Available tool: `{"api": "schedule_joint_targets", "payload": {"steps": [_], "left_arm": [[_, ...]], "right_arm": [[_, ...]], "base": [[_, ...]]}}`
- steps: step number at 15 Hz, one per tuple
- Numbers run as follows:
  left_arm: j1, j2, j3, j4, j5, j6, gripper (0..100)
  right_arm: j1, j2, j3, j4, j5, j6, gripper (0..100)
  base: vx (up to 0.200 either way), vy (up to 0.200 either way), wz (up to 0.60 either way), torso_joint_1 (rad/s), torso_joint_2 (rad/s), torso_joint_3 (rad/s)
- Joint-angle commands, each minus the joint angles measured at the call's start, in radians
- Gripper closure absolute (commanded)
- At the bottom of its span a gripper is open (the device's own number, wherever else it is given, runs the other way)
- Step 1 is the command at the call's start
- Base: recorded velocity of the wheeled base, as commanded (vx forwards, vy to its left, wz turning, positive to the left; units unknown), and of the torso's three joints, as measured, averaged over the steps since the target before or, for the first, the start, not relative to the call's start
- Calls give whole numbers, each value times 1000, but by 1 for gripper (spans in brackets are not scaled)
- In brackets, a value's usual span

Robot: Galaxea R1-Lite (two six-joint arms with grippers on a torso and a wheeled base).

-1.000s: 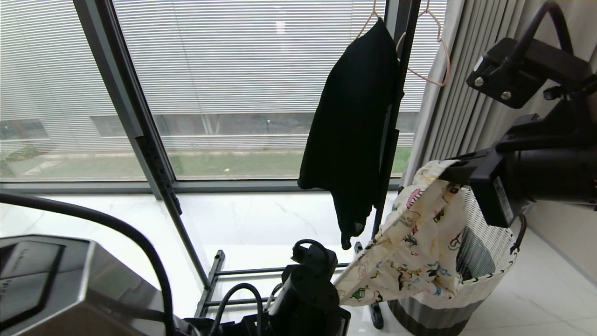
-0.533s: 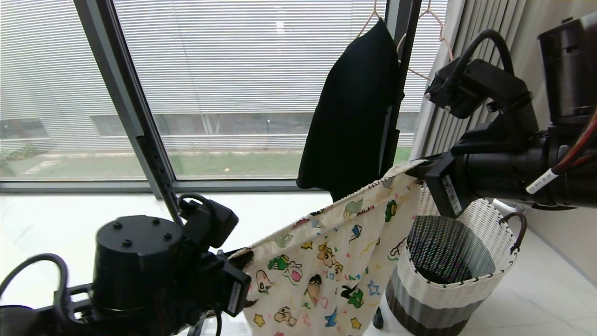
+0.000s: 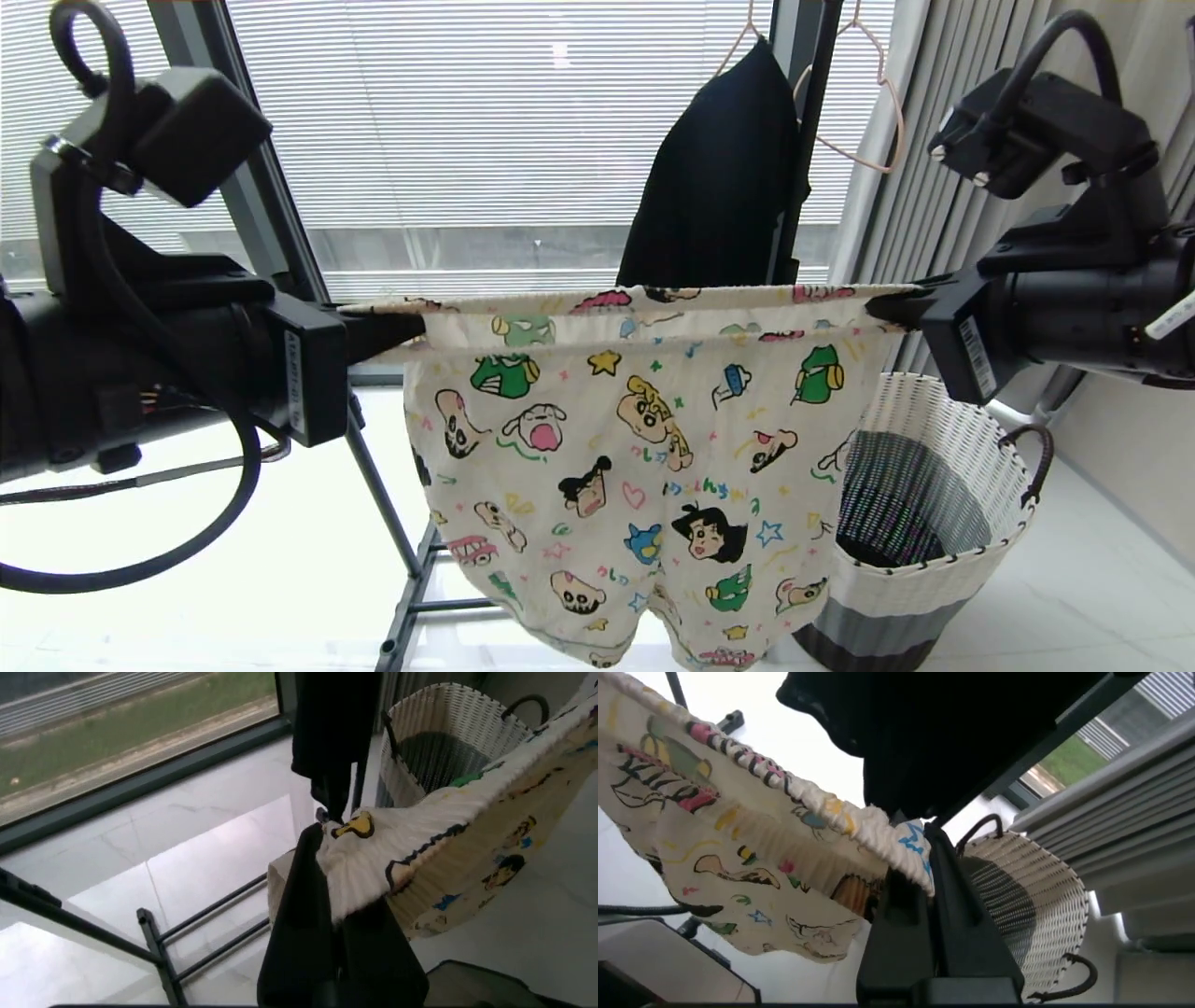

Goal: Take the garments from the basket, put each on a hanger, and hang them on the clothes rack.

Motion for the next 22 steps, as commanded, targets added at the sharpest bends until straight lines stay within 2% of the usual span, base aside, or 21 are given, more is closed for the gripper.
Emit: {"api": "schedule_joint_targets", "payload": {"steps": [1,3,5,7,9,10,12,13,15,19,21,22], "left_arm": [[-22,-19,-55,25,-9,16,100],[-25,-22,-54,25,-46,54,100],[-34,-29,-57,24,-87,56,100],[-71,-34,-52,21,-89,54,100],[-93,-16,-57,-9,-90,59,100],[-110,30,-60,-85,-89,57,100],[-122,93,-75,-182,-89,59,100],[-142,135,-118,-200,-87,57,100],[-154,171,-169,-200,-87,57,100],[-154,155,-149,-197,-78,51,100],[-154,89,-68,-159,-69,39,100],[-159,49,-34,-104,-64,33,100]], "right_arm": [[-21,-37,-18,11,0,-2,100],[-37,-45,-21,11,4,-4,100],[-37,-51,-26,11,11,-4,100],[-37,-66,-24,17,12,-4,100],[-18,-112,-16,78,34,-15,100],[15,-166,-1,144,80,-24,100],[98,-233,44,201,92,-45,100],[179,-276,93,207,92,-53,100],[249,-292,126,208,89,-56,100],[235,-261,105,196,87,-54,100],[149,-170,25,135,95,-54,100],[127,-112,-26,84,96,-53,100]], "base": [[0,0,0,0,0,0],[0,0,0,0,0,0],[0,0,0,0,0,0],[0,0,0,0,0,0],[0,0,0,0,0,0],[0,0,0,0,0,0],[0,0,0,0,0,0],[0,0,0,0,0,0],[0,0,0,0,0,0],[0,0,0,0,0,0],[0,0,0,0,0,0],[0,0,0,0,0,0]]}}
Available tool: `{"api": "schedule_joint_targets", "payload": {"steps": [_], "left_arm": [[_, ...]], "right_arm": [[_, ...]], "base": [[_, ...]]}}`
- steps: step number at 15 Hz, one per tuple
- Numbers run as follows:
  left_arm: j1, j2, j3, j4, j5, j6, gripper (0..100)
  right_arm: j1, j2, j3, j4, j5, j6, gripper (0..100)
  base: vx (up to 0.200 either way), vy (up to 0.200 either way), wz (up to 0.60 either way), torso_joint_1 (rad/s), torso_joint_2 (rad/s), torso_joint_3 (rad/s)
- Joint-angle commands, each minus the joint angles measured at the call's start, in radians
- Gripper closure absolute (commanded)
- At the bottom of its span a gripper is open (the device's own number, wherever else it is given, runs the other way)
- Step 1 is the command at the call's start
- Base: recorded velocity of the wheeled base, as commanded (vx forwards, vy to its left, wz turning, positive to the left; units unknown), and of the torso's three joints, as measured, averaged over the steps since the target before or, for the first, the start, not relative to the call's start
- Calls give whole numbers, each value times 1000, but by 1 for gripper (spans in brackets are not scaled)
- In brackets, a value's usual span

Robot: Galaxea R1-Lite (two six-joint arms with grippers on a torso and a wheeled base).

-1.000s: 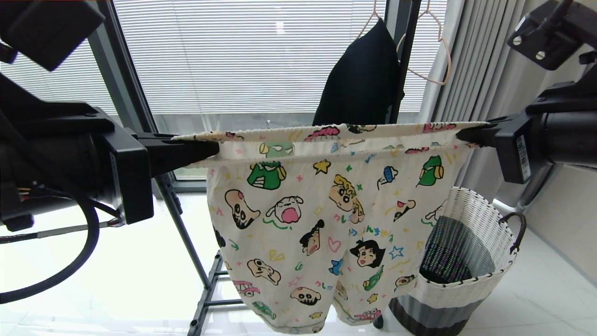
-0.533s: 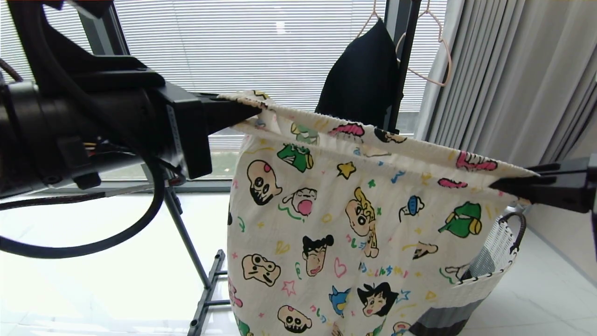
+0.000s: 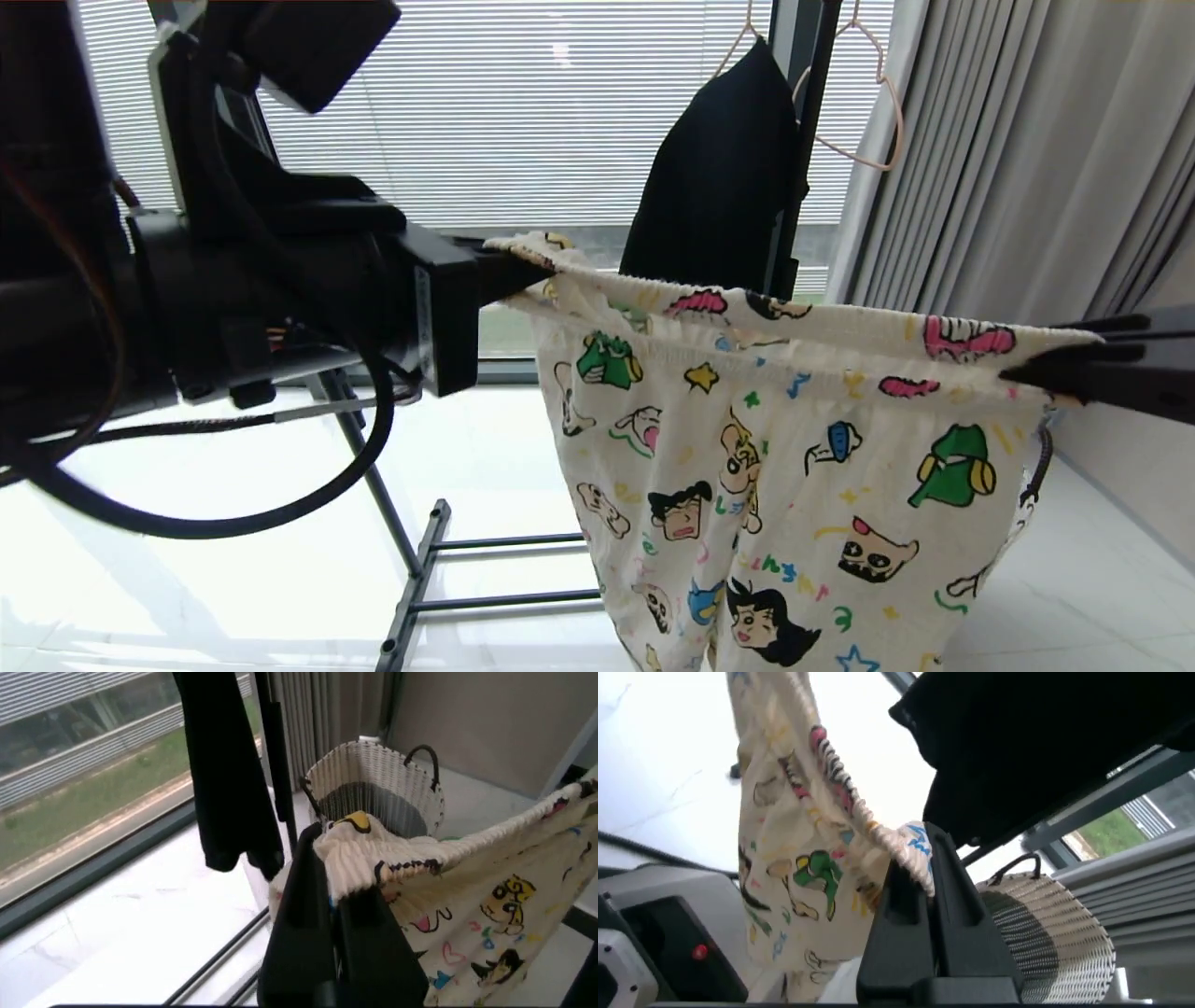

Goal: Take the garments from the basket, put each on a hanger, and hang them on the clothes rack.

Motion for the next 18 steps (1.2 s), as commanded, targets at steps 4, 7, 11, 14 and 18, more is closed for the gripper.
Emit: {"api": "schedule_joint_targets", "payload": {"steps": [4,7,11,14,18], "left_arm": [[-202,-141,139,175,151,-228,100],[-308,-133,159,175,340,-300,100],[-243,-101,179,170,393,-300,100],[-165,-67,193,155,470,-290,100],[-105,-75,233,155,495,-267,100]], "right_arm": [[-96,261,-267,-87,29,1,100],[-100,263,-273,-81,35,4,100],[-99,195,-241,73,35,6,0],[-66,27,-132,335,44,-5,0],[-160,-72,-2,360,-36,-5,0]], "base": [[0,0,0,0,0,0],[0,0,0,0,0,0],[0,0,0,0,0,0],[0,0,0,0,0,0],[0,0,0,0,0,0]]}}
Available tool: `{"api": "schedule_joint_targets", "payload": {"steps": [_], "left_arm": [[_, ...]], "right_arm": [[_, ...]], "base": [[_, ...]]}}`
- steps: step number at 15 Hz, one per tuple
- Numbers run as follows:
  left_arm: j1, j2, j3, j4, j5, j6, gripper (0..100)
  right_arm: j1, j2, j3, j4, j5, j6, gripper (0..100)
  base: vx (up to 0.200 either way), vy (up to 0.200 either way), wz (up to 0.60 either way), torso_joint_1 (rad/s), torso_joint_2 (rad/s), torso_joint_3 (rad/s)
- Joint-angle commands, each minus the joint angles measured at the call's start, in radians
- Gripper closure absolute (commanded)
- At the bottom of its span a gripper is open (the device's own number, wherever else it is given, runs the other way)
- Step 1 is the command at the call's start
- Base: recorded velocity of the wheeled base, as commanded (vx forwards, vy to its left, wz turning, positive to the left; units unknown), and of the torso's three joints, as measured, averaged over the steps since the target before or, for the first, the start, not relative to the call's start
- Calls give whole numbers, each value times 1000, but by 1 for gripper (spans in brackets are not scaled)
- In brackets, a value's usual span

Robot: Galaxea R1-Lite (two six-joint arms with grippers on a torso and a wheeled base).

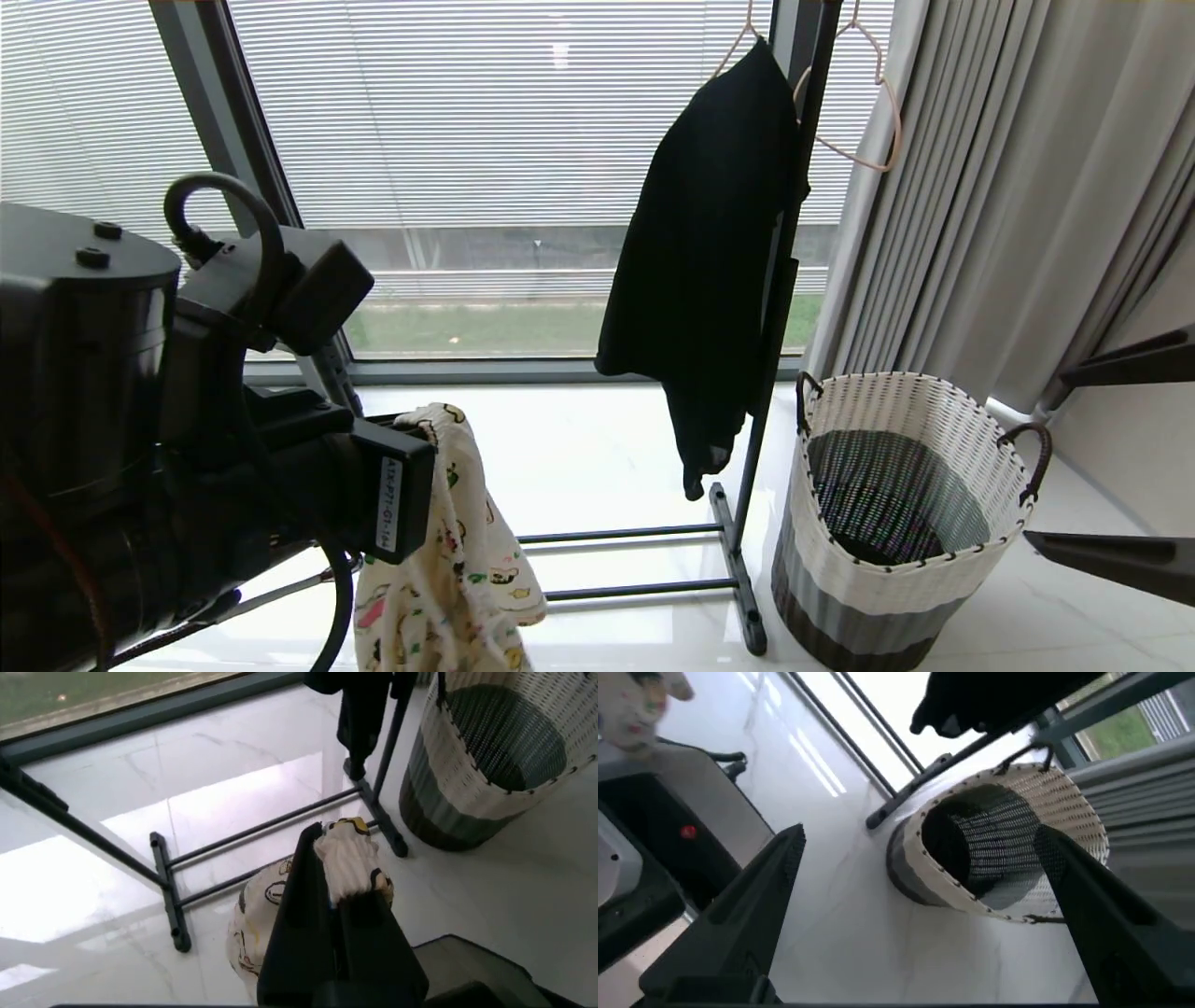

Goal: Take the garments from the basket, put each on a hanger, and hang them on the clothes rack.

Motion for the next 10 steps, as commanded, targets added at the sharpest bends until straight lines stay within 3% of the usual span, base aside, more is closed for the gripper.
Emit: {"api": "schedule_joint_targets", "payload": {"steps": [1,3,6,7,10], "left_arm": [[25,-15,10,1,0,1,100],[149,-30,33,1,0,21,100],[393,-84,84,-2,-9,165,100],[473,-113,103,-6,-46,179,100],[555,-170,143,-8,-108,188,100]], "right_arm": [[-119,-74,78,-5,-84,-3,0],[-249,-82,173,-125,-141,-3,0],[-378,-105,394,-467,-208,-5,0],[-407,-111,469,-579,-213,-6,0],[-455,-114,529,-659,-214,-8,0]], "base": [[0,0,0,0,0,0],[0,0,0,0,0,0],[0,0,0,0,0,0],[0,0,0,0,0,0],[0,0,0,0,0,0]]}}
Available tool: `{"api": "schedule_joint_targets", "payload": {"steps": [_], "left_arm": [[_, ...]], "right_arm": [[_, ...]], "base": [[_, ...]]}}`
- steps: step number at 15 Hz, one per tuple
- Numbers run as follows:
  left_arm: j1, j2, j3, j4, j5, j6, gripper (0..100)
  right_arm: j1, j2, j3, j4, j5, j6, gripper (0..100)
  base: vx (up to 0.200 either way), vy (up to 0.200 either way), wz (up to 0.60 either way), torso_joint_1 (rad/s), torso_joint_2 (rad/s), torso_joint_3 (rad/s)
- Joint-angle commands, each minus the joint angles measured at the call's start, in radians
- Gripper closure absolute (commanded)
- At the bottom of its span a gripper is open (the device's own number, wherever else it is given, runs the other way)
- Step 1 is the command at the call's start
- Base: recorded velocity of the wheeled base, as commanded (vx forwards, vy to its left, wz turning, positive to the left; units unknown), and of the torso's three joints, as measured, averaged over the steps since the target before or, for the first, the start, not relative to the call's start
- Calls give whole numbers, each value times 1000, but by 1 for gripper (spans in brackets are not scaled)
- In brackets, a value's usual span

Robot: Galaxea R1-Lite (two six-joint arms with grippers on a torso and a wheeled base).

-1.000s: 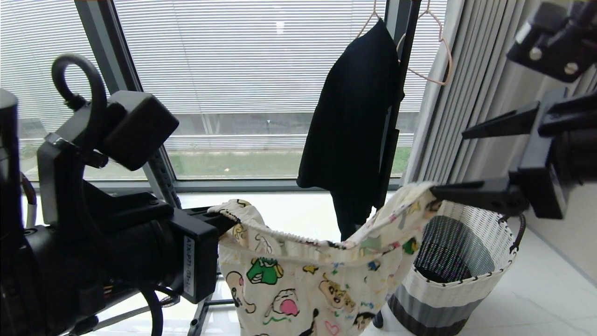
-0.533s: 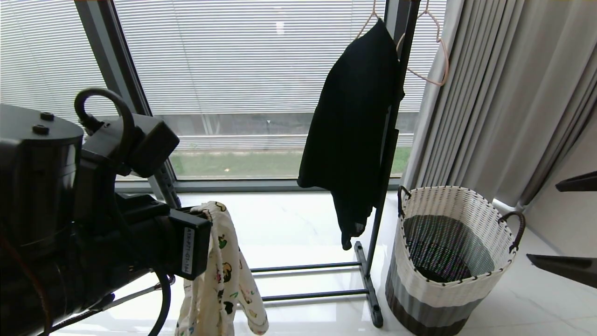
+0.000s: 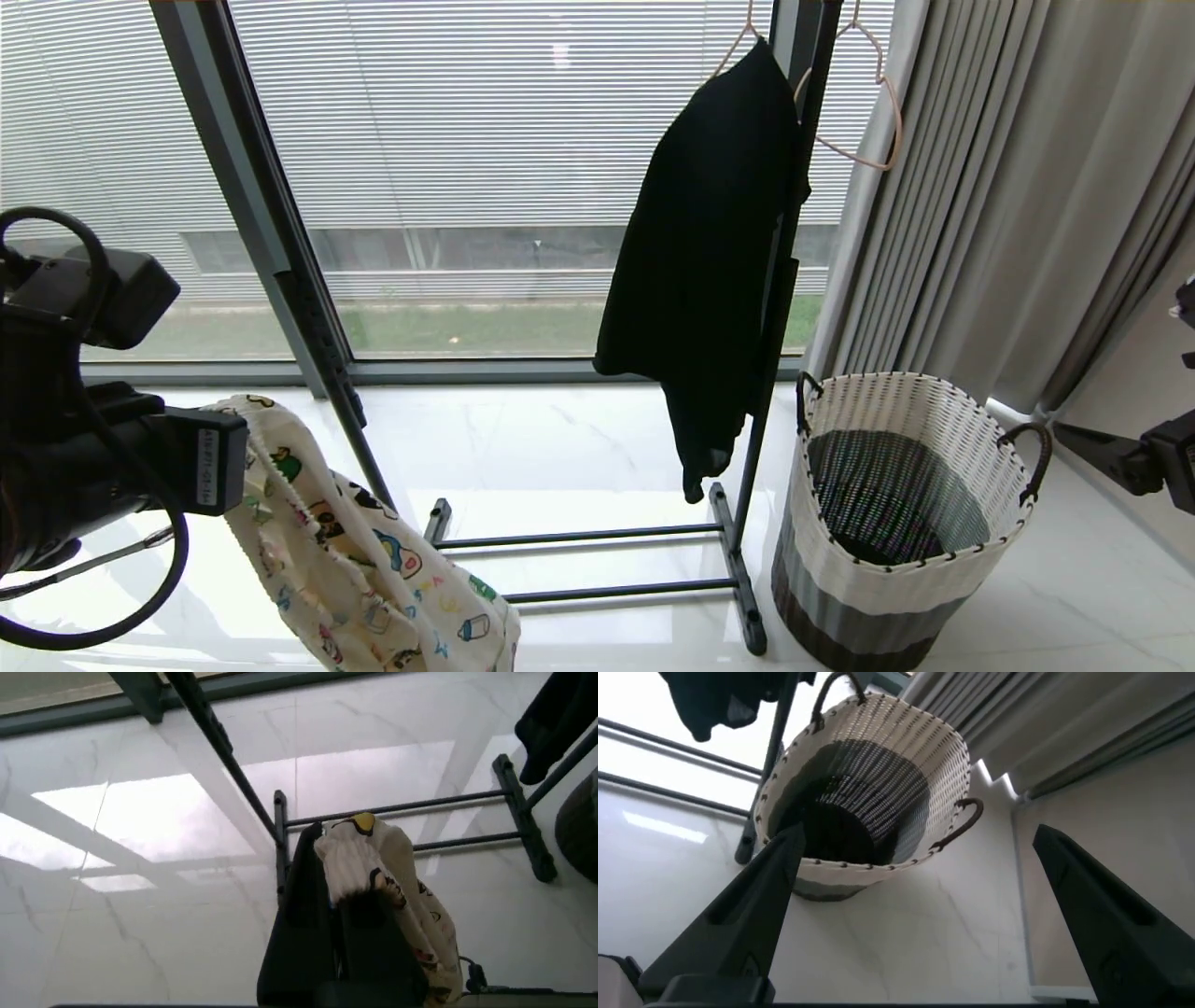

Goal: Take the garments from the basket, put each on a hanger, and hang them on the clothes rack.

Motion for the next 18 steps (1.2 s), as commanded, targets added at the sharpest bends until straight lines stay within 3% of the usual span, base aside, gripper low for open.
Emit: {"api": "schedule_joint_targets", "payload": {"steps": [1,5,8,11,18], "left_arm": [[43,-55,28,-3,-2,1,100],[43,-58,32,-12,-2,2,100],[67,-55,71,-123,0,7,100],[76,-72,94,-129,0,65,100],[76,-84,110,-129,-2,65,100]], "right_arm": [[-39,-7,29,-9,1,1,0],[-64,-9,26,-12,1,1,0],[-64,-9,20,-13,1,-2,0],[-64,-4,20,-52,3,-7,0],[-64,-6,20,-56,3,-8,0]], "base": [[0,0,0,0,0,0],[0,0,0,44,-185,-146],[0,0,0,129,-367,-294],[0,0,0,172,-509,-284],[0,0,0,193,-468,-283]]}}
